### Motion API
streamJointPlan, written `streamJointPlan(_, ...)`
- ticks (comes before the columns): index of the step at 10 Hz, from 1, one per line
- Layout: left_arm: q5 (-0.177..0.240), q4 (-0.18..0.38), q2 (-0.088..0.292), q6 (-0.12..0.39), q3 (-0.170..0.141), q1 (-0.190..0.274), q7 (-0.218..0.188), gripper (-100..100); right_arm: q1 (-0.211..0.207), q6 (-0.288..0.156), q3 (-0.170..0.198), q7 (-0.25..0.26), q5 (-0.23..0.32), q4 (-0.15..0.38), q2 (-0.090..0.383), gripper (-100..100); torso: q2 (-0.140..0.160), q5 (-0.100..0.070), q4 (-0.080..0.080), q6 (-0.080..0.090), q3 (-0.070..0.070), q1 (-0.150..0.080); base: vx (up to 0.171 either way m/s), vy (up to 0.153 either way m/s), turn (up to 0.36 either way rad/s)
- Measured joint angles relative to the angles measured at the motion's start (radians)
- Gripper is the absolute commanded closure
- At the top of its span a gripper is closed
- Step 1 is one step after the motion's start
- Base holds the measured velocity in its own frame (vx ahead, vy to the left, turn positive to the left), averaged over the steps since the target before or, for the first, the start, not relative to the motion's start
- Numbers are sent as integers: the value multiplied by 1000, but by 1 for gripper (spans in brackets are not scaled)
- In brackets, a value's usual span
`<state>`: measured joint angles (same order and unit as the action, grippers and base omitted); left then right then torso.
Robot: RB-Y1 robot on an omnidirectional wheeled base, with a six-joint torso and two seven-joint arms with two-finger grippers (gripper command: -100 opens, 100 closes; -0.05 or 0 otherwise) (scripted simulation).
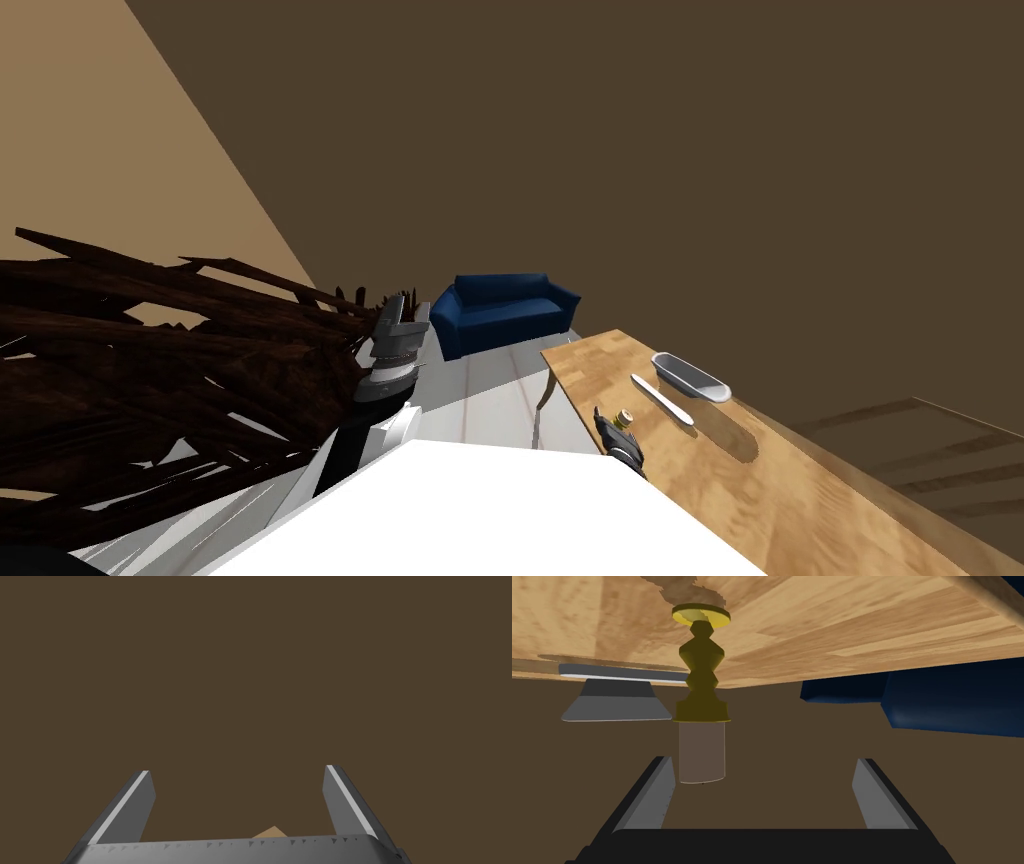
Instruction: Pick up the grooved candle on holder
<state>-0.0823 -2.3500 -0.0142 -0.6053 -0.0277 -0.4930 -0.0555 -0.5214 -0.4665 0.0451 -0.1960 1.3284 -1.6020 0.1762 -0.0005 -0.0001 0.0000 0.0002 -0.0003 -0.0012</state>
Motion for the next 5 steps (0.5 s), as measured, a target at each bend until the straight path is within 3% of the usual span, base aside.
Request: streamJointPlan(5,0,0,0,0,0,0,0,0,5,-94,1,-33,150,77,-23,-100,0,0,0,0,0,0,4,-22,94)
